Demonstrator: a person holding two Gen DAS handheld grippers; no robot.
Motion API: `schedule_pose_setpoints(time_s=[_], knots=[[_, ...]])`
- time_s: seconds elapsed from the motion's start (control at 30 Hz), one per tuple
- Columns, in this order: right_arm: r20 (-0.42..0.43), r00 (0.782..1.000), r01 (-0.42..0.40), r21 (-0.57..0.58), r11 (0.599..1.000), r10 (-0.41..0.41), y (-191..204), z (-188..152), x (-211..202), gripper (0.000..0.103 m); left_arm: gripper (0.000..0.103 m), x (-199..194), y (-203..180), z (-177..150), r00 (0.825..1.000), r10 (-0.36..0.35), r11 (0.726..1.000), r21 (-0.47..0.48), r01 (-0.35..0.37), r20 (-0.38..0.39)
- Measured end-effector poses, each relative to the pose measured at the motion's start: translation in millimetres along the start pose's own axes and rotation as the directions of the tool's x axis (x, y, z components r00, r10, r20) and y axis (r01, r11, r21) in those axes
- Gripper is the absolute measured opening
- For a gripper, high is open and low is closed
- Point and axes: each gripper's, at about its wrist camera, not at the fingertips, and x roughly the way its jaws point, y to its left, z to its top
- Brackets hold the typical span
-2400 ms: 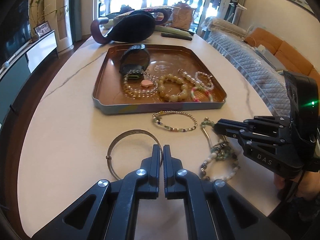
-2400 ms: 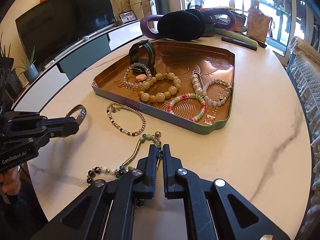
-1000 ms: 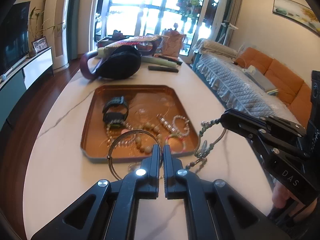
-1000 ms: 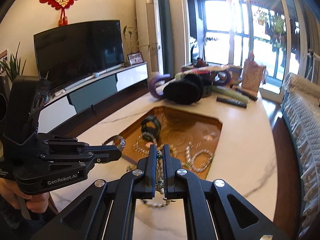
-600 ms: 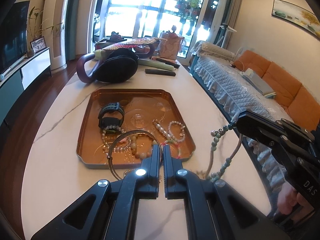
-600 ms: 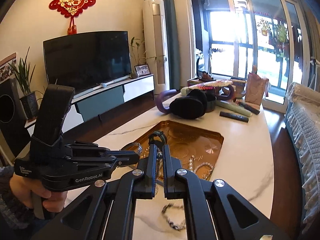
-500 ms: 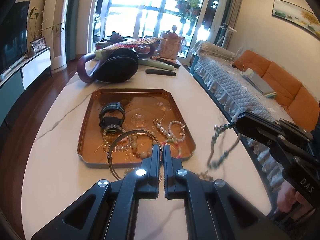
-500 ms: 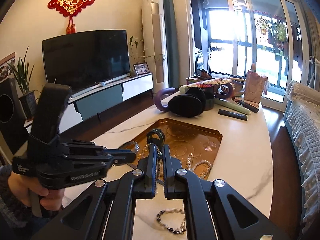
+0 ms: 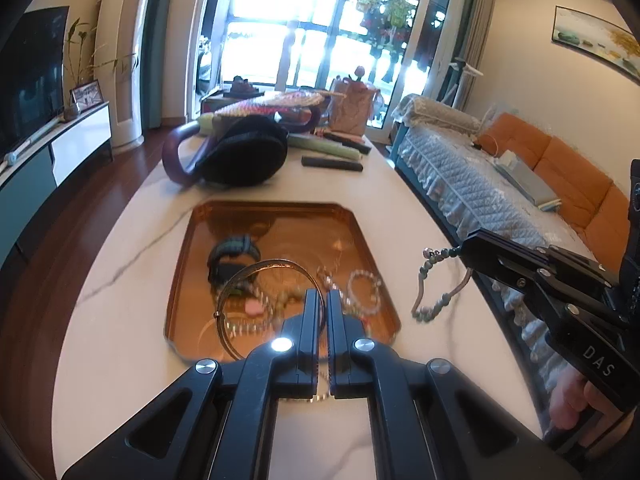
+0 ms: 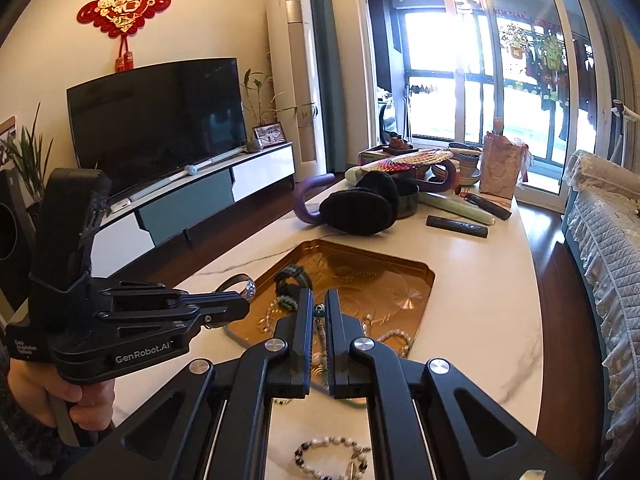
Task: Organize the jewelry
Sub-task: 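Carry the silver bangle and green-bead chain over the copper tray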
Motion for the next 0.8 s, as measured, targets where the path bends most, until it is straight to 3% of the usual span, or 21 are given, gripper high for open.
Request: schedule_pose_setpoints(time_s=[0.4,0.8], knots=[[-0.012,1.0,0.02,0.001,1.0,-0.02,-25,37,36,0.005,0.003,18,6,61,0.998,0.014,1.0,0.023,-0.016,0.068],[-0.074,0.996,0.044,-0.076,0.996,-0.05,-39,48,102,0.005,0.003,100,44,91,0.999,0.022,1.0,-0.003,-0.023,-0.024]])
